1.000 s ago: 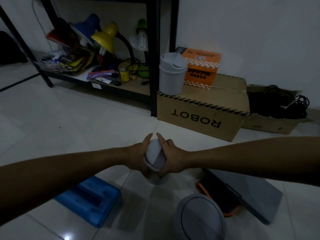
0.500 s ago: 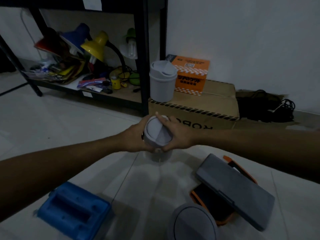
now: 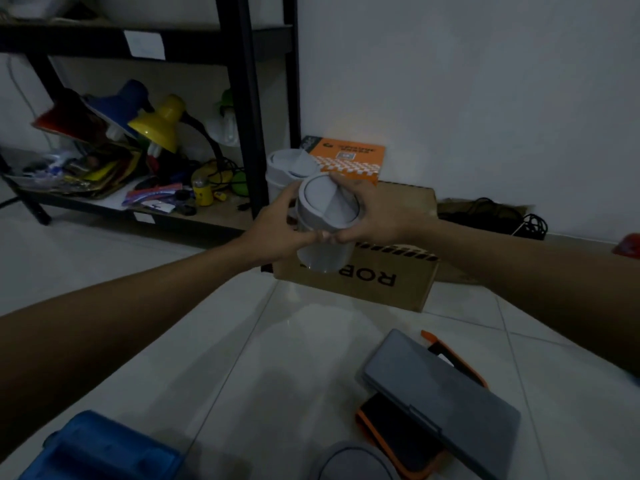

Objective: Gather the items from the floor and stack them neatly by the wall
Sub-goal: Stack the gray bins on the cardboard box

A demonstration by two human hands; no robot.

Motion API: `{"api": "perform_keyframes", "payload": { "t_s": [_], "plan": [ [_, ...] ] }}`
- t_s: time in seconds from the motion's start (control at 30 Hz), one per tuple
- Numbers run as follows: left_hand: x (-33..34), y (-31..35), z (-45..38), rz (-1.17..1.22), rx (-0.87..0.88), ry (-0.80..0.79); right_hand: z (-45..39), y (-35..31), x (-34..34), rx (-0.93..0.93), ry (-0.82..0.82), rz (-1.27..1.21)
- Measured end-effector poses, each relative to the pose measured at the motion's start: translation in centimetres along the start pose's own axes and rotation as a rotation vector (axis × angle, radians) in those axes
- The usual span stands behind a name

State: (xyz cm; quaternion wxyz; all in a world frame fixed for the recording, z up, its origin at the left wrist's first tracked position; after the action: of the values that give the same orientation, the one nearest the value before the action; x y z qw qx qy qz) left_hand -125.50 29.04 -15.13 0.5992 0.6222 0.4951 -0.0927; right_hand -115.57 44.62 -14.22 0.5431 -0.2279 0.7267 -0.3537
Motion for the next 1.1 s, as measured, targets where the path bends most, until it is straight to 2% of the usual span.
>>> {"api": "perform_keyframes", "payload": {
  "t_s": [0.13, 0.37, 0.5, 0.67, 1.1],
  "plan": [
    [1.0, 1.4, -2.1, 0.042, 0.019, 0.092, -0.1, 0.9, -2.6, 0.006, 0.103, -0.036],
    [3.1, 1.0, -5.4, 0.185, -0.021, 0.094, -2.3, 3.5, -3.5, 0.058, 0.142, -0.017],
    [4.2, 0.1, -6.5, 0.246, -0.03, 0.013, -3.5, 4.6, -3.7, 0.074, 0.179, -0.045],
    [6.0, -0.7, -6.3, 0.242, -0.131, -0.1, -3.8, 6.3, -3.8, 0.098, 0.256, -0.081],
    [7.4, -2.1, -7.6, 0.197, -0.192, -0.145, -4.9, 6.3, -2.5, -0.009, 0.314, -0.144]
  ]
}}
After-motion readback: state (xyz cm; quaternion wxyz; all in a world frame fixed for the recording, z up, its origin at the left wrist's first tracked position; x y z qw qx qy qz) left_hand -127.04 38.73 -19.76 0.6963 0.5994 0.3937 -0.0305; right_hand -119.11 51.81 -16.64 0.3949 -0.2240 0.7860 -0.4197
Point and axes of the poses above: each hand's wrist, its own z-axis away from the middle knuckle, its own x-axis out of the palm, y = z × x, the point moved 5 cm from there along -z, towards the middle knuckle, and after that the axes turned 15 degrees about -z, right-handed, at the moved point
